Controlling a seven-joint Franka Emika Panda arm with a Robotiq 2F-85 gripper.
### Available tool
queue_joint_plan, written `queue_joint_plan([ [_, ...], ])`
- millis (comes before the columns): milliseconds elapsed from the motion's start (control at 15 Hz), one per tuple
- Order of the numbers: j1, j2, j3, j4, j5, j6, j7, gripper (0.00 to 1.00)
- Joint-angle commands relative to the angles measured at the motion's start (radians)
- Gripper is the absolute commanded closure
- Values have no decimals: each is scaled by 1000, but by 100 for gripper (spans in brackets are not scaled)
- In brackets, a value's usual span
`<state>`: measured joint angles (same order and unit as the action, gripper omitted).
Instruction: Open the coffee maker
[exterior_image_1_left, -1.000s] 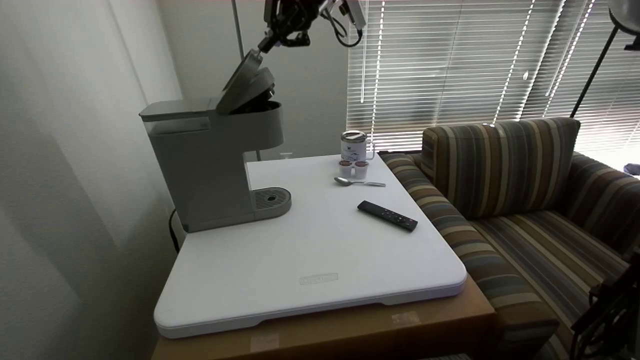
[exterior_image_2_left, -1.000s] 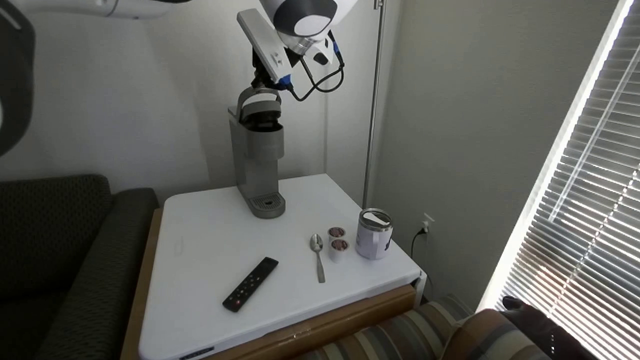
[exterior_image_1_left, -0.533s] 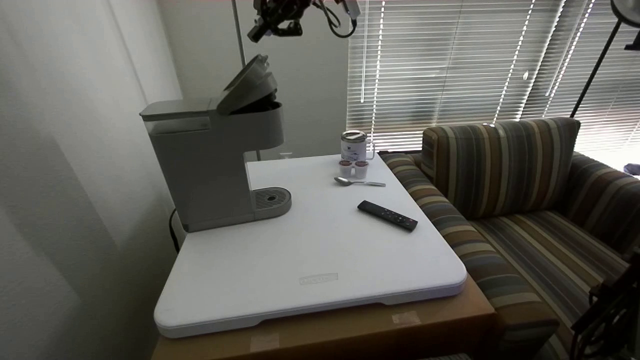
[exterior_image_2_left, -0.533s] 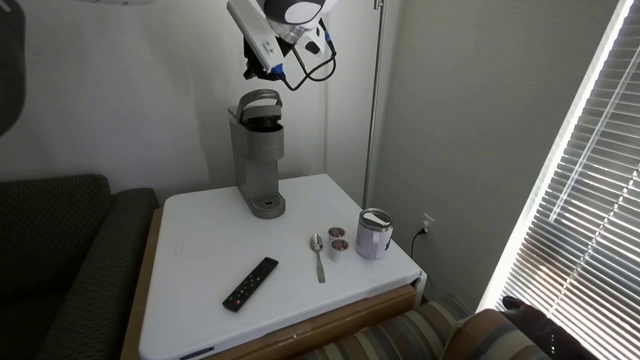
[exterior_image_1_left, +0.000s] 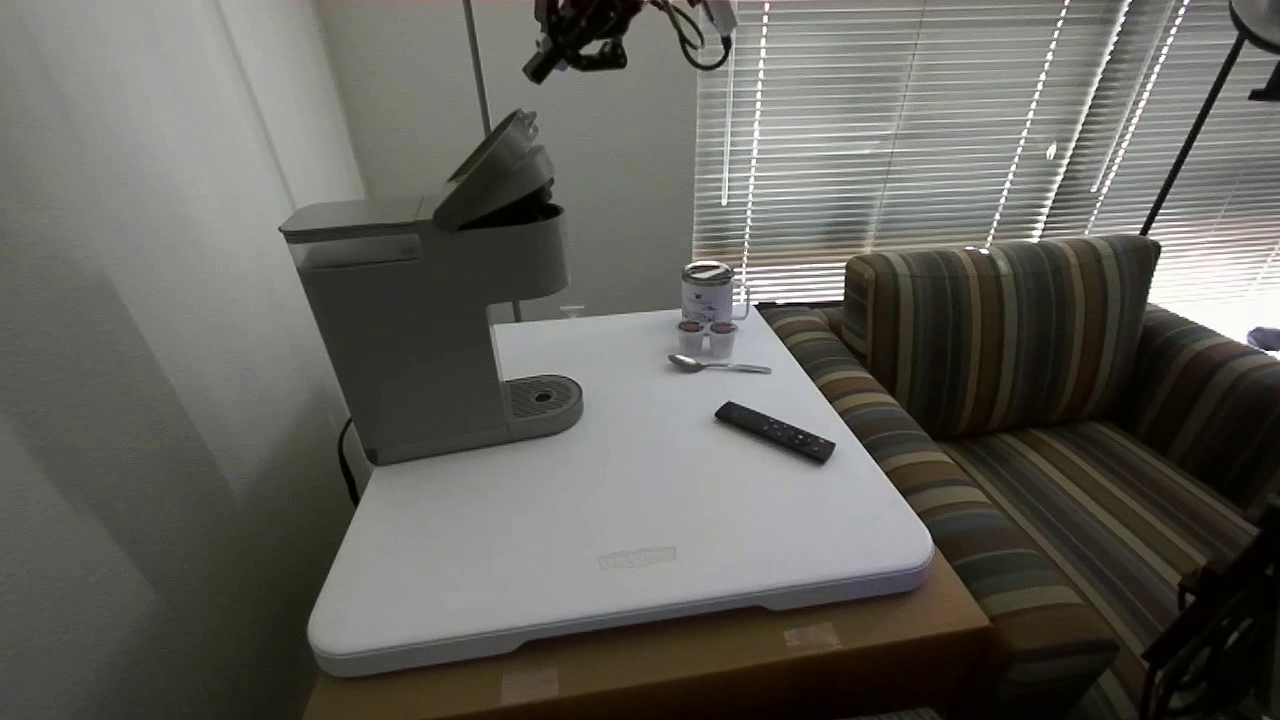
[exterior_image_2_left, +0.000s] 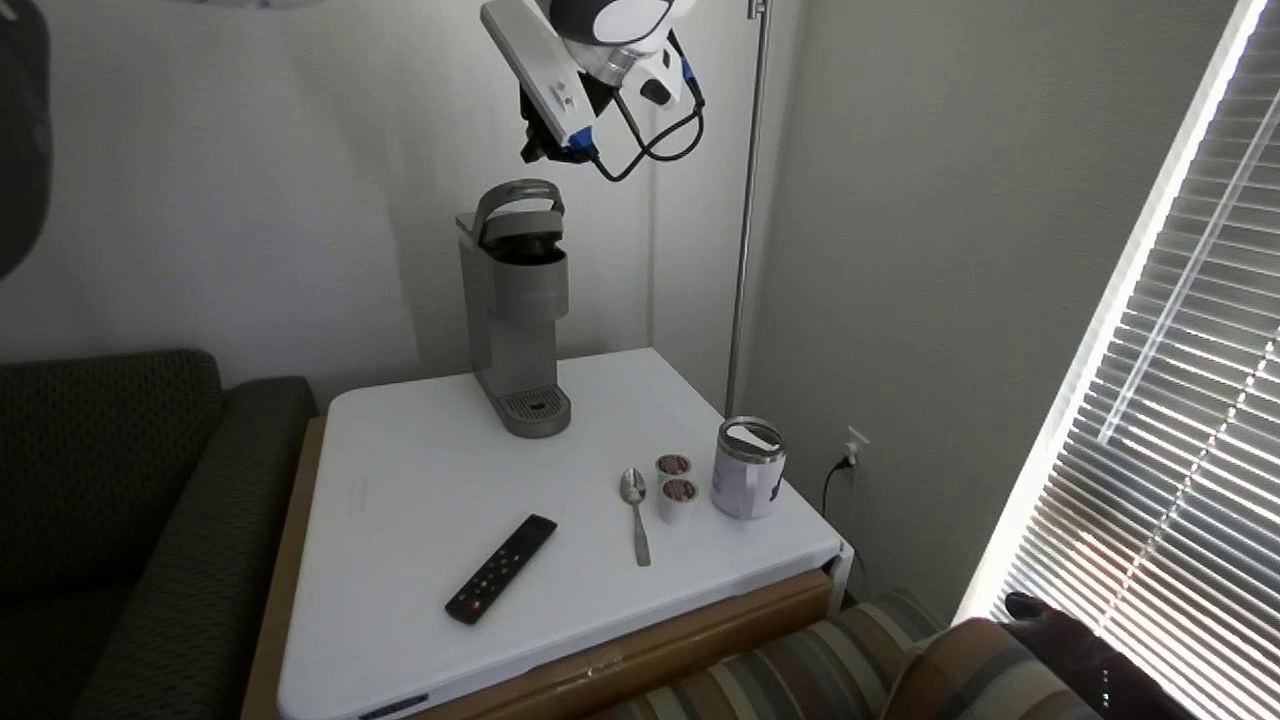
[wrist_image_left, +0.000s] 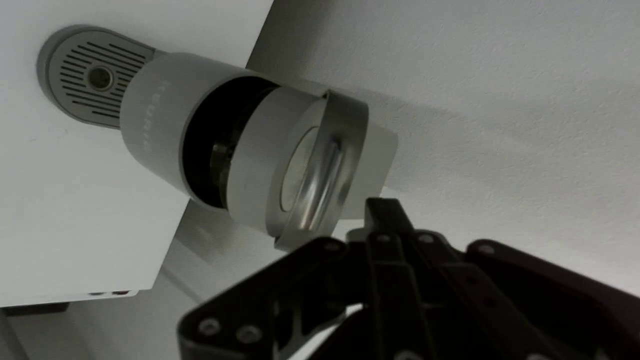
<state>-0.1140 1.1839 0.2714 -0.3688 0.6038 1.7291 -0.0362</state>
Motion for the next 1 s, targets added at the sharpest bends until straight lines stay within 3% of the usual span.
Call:
queue_joint_plan([
  [0, -27, -13, 16, -30, -34, 26, 39, 100],
  [933, -19, 70, 48, -1, -53, -2, 107, 100],
])
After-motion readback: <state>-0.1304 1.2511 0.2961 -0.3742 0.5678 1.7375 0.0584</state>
